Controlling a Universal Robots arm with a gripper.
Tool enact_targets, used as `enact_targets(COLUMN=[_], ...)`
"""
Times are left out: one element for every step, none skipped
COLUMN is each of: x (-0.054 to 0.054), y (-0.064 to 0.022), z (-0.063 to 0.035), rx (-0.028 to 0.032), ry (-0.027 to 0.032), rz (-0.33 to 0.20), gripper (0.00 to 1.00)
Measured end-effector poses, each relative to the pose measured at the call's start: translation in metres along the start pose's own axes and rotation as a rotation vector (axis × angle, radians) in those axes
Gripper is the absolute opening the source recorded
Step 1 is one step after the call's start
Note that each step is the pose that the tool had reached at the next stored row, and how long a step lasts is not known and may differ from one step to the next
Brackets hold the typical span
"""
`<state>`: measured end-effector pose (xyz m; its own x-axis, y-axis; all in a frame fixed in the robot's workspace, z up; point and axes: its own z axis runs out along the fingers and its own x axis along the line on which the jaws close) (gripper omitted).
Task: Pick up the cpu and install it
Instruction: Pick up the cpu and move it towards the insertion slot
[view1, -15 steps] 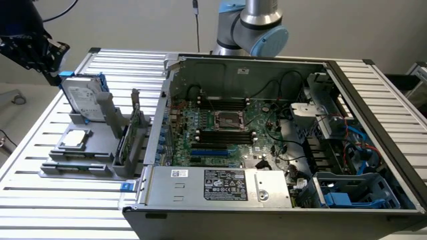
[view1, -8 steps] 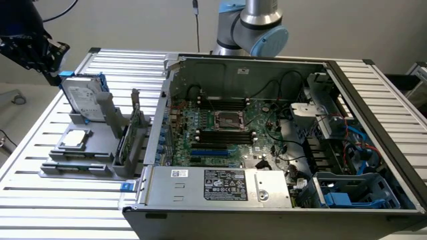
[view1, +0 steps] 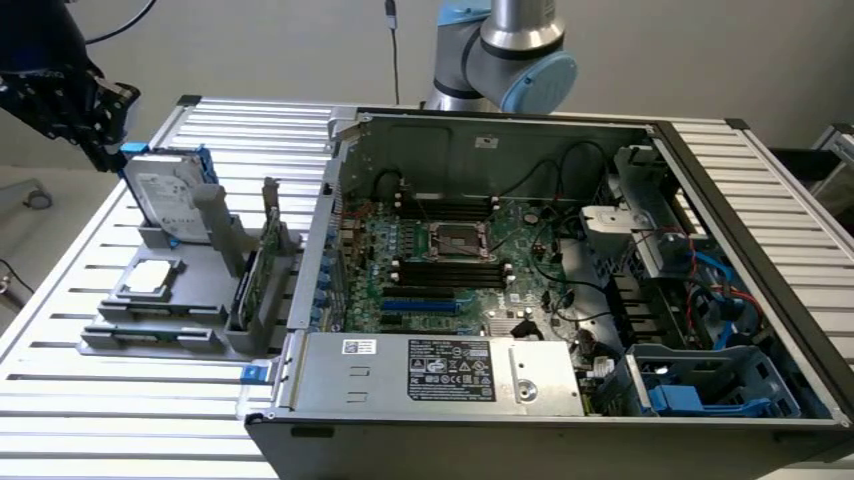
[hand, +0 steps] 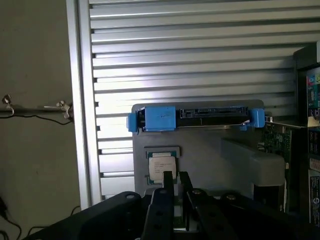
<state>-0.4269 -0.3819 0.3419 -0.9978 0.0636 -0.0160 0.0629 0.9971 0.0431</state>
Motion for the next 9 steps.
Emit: enact_targets(x=[0.0, 0.0, 0.0001, 0.0002, 0.0004, 0.0007, 0.001, 0.0013, 0.0015], y=[0.0, 0.0, 0.0, 0.0, -0.0001, -0.0001, -0.0002, -0.0002, -0.0004], z=[0.0, 0.0, -0.0001, 0.0001, 0.0005, 0.0012, 0.0019, 0.0027, 0.0041], rx=[0.0, 0.0, 0.0002, 0.0006, 0.0015, 0.0025, 0.0039, 0.005, 0.0053], ry=[0.0, 0.0, 0.0003, 0.0012, 0.0028, 0.0038, 0.0045, 0.0055, 0.0061], rz=[0.0, 0.0, 0.0, 0.0, 0.0, 0.0, 0.0, 0.0, 0.0], gripper=[0.24, 0.24, 0.36, 0.36, 0.42, 0.47, 0.47, 0.53, 0.59])
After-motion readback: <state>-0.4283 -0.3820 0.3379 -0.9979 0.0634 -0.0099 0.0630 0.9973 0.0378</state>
